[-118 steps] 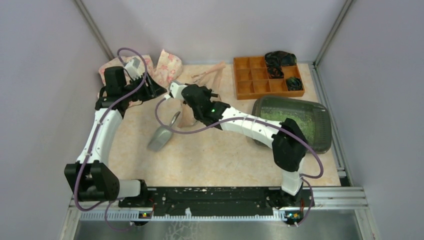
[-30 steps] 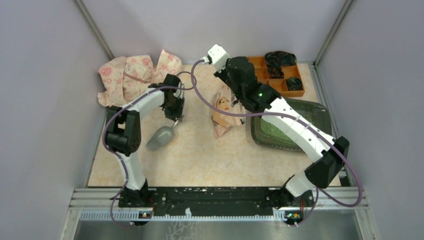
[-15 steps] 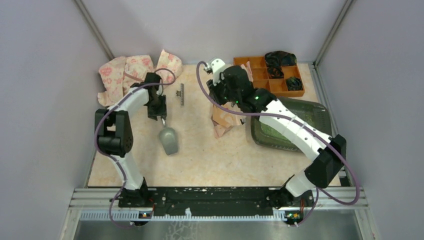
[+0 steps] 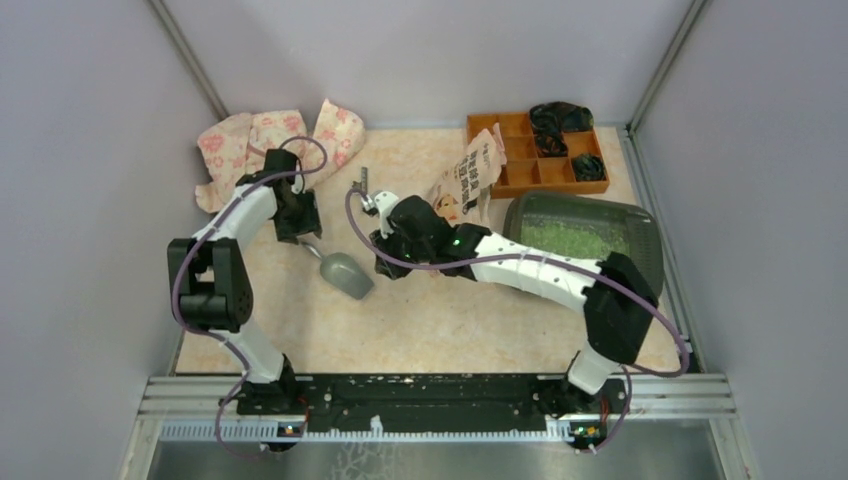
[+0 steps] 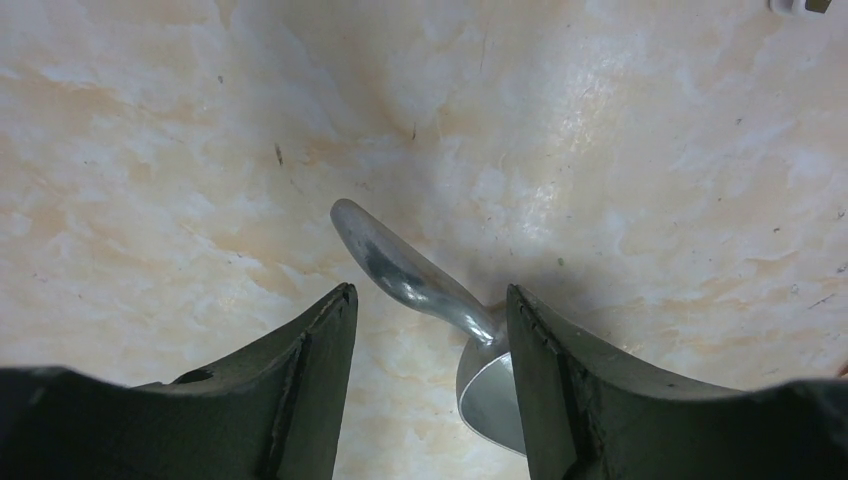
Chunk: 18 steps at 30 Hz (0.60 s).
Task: Fill the litter box with clean litter
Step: Adjust the spatula at the center of the board.
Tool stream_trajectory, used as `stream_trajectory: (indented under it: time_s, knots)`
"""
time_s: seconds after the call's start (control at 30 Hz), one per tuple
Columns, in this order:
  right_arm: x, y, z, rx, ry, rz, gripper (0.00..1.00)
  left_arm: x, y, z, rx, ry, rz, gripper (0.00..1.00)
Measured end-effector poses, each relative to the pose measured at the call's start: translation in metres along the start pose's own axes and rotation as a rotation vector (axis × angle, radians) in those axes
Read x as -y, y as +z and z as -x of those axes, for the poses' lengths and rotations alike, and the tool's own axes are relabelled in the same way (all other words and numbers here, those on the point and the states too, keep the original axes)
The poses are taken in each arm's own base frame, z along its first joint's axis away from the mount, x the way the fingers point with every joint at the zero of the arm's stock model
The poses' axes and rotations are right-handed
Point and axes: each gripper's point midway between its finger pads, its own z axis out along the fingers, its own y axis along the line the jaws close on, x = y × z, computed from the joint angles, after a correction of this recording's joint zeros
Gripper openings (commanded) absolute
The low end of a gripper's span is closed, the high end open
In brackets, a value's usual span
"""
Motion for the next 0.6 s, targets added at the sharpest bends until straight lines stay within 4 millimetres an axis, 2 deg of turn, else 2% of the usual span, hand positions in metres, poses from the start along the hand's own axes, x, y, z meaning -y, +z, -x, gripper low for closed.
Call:
stream_trajectory:
  time_s: [0.1, 0.23, 0.33, 0.47, 0.6]
  knots:
    - [-0.001, 0.029, -0.013, -0.030, 0.077, 0.015, 0.20, 0.002, 0.000, 0.000, 0.005, -0.007, -0.015, 0.61]
    - [0.001, 0.061, -0.041, -0.104, 0.139, 0.011, 0.20, 0.003, 0.002, -0.002, -0.001, -0.012, -0.025, 0.61]
    - [0.000, 0.079, -0.049, -0.133, 0.162, 0.007, 0.20, 0.004, 0.003, -0.002, -0.003, -0.016, -0.027, 0.60]
    - [-0.002, 0.100, -0.041, -0.126, 0.179, 0.001, 0.20, 0.004, 0.005, -0.003, -0.008, -0.018, -0.027, 0.60]
    - [-0.001, 0.116, -0.024, -0.098, 0.179, -0.007, 0.20, 0.004, 0.006, -0.003, -0.008, -0.018, -0.027, 0.60]
